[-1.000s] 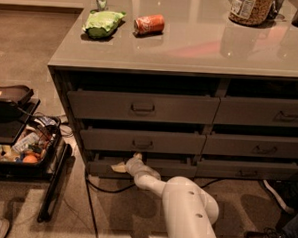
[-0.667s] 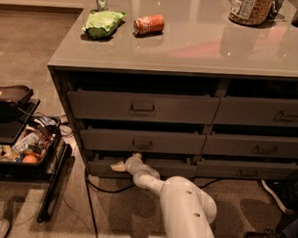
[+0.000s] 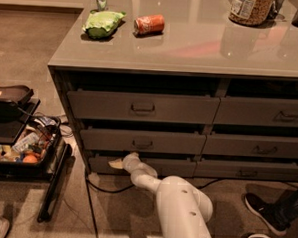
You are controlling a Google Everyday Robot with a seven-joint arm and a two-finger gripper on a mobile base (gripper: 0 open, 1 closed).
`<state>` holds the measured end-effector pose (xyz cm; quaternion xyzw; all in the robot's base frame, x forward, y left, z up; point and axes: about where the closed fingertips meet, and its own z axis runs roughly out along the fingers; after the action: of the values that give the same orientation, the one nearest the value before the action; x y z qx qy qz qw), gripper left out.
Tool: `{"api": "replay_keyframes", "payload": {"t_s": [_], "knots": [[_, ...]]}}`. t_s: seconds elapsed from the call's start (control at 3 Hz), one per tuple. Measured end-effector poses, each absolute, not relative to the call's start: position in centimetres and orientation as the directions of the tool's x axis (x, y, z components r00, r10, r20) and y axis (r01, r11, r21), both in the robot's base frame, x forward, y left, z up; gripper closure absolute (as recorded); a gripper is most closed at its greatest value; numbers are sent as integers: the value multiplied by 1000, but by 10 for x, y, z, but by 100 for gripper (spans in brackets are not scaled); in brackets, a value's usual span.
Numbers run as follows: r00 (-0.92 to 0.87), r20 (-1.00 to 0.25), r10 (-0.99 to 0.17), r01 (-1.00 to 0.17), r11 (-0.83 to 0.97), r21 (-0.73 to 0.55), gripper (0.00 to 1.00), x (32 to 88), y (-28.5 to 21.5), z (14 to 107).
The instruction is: Close bottom drawer
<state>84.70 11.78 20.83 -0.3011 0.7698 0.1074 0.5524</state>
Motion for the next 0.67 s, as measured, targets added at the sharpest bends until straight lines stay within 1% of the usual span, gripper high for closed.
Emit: {"api": "replay_keyframes", "payload": {"t_s": [0.67], "knots": [[-350,-895,-279,-572,820,-32,0,835,109,211]]}}
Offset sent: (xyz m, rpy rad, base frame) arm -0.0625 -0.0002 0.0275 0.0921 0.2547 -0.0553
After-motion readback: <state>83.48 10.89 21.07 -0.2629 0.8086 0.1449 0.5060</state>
